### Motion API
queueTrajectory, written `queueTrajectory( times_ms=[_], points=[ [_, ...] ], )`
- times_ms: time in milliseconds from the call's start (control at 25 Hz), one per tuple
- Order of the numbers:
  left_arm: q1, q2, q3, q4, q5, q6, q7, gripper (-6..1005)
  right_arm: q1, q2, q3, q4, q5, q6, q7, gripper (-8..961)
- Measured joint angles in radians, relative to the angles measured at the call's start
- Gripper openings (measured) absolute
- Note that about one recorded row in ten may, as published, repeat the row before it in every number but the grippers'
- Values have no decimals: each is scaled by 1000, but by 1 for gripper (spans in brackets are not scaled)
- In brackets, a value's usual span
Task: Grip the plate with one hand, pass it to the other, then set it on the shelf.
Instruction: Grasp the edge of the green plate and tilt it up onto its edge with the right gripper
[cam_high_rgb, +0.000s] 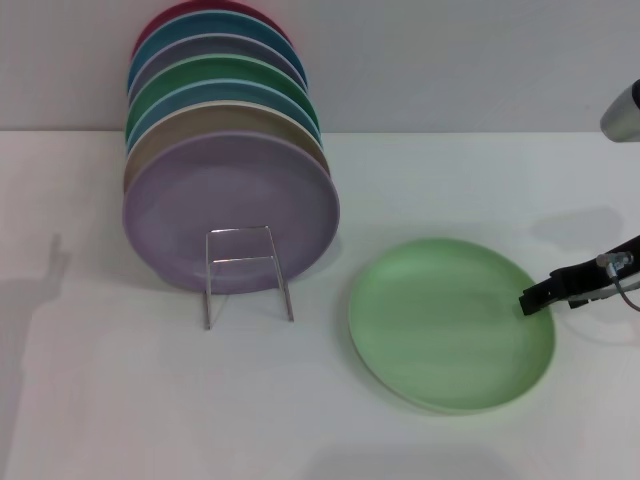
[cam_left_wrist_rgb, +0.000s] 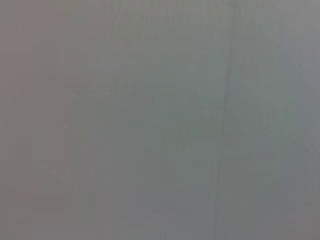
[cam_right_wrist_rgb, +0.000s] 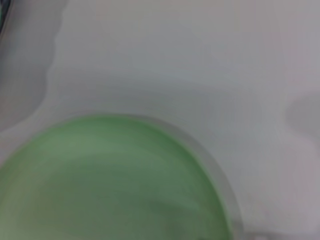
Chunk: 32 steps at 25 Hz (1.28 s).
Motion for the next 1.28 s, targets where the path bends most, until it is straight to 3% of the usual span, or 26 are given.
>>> queueTrajectory(
  times_ms=[600, 800, 1280],
  points=[
    [7, 3, -2, 5, 0, 1, 0, 803, 16, 13, -3, -58, 2, -31, 4, 534],
    [9, 4, -2, 6, 0, 3, 0, 803, 18, 13, -2, -59, 2, -31, 6, 305],
    [9, 4, -15, 4, -2, 7, 0, 802, 38, 13, -4, -101, -5, -31, 0, 148]
  ],
)
